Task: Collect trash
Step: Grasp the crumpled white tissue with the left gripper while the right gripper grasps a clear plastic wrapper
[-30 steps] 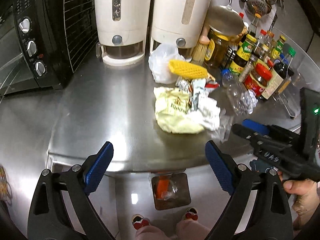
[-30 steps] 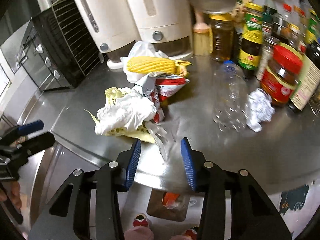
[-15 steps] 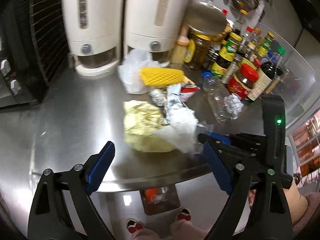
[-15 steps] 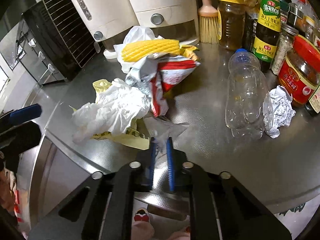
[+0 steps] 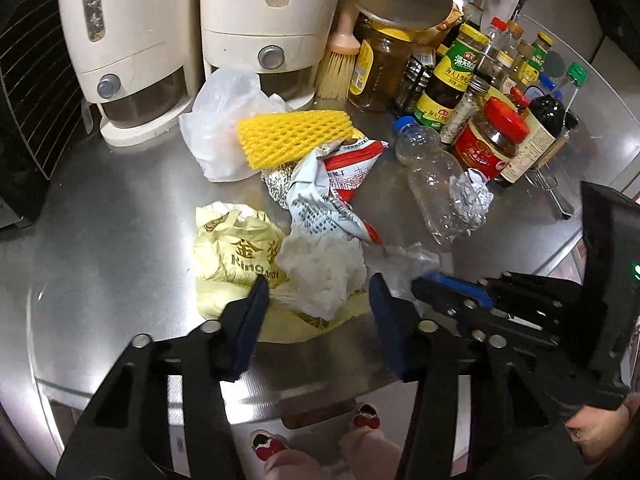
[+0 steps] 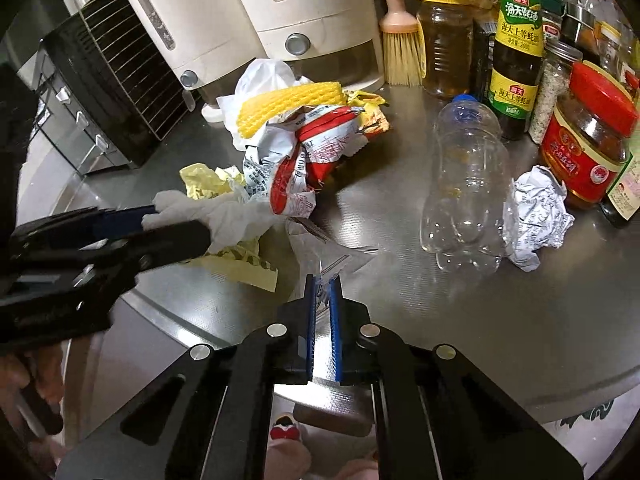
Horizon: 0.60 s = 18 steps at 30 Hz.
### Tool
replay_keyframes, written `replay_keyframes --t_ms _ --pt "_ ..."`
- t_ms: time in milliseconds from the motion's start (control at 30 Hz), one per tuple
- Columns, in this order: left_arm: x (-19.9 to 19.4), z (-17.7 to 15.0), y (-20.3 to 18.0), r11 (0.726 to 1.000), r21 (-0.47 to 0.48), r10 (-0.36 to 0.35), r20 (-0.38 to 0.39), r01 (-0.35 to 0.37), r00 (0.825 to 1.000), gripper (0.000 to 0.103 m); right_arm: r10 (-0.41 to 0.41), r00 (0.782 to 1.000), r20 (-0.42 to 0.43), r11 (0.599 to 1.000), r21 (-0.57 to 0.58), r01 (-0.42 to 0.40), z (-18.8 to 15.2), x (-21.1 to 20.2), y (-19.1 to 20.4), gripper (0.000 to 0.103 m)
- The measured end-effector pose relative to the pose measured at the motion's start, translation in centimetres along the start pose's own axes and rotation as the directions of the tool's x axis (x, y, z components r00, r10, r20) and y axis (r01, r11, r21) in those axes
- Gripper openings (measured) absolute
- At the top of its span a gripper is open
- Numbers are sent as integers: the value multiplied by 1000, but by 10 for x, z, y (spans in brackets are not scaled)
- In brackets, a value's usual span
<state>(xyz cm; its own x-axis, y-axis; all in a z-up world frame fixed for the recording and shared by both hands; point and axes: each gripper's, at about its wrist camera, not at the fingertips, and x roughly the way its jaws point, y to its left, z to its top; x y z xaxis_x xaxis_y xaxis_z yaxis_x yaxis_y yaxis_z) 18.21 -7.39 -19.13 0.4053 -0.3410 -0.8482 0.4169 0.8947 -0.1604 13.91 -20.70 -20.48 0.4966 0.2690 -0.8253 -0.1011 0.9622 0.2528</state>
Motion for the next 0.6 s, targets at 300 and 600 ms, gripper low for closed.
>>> replay_keyframes --t_ms 300,600 --pt "11 5 2 1000 13 10 -28 -9 1000 8 -23 999 23 999 33 22 1 -14 -14 8" --pt "-36 11 -12 999 42 28 109 -33 994 6 -74 995 70 995 67 69 -5 -41 -16 8"
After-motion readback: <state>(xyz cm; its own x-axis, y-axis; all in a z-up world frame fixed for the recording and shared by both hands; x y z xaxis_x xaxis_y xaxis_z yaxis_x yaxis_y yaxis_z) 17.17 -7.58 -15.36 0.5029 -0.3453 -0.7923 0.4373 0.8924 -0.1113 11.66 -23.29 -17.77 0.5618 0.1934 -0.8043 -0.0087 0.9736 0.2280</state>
